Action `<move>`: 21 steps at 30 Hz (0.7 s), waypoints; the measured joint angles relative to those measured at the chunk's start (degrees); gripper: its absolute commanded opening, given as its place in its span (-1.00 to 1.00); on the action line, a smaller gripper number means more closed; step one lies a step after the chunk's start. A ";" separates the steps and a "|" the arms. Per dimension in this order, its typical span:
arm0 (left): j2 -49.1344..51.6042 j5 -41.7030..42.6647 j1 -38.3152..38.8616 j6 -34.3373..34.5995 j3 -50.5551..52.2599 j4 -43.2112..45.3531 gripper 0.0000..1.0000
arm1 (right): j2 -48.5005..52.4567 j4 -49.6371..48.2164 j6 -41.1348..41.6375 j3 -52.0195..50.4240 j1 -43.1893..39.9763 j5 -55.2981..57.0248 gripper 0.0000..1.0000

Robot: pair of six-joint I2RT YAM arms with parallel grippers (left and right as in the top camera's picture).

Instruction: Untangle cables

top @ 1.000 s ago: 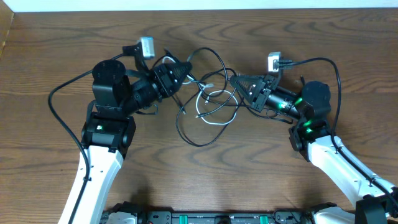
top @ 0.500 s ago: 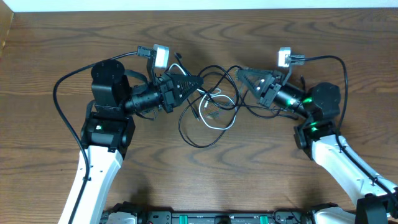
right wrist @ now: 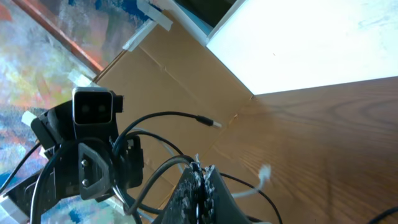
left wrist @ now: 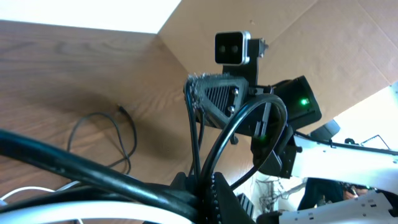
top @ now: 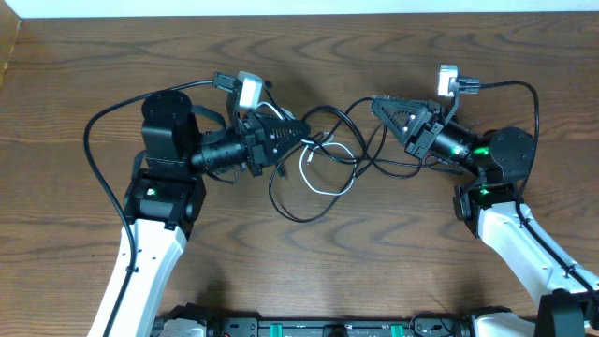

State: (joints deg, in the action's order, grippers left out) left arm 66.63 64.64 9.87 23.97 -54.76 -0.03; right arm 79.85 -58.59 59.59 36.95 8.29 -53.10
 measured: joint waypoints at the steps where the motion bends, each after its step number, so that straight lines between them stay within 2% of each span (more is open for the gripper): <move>1: 0.00 0.00 0.37 -0.02 0.00 -0.04 -0.85 | 0.00 -0.37 0.11 0.00 -0.04 0.02 -0.98; 5: 0.15 0.00 2.12 -0.46 0.00 -1.31 -0.85 | 0.00 -2.62 0.57 0.00 -0.20 0.22 -0.98; 11: 2.10 2.12 4.98 -4.68 0.00 -5.14 -0.85 | 0.00 -6.32 1.79 0.00 -0.24 0.39 -0.98; 21: 2.97 4.26 8.94 -12.17 0.00 -7.02 -0.85 | 0.00 -6.80 7.52 0.00 -0.24 2.97 -0.98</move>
State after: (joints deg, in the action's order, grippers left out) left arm 69.60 68.90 18.81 11.79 -54.76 -7.05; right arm 79.85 -65.39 67.11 36.95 8.05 -50.13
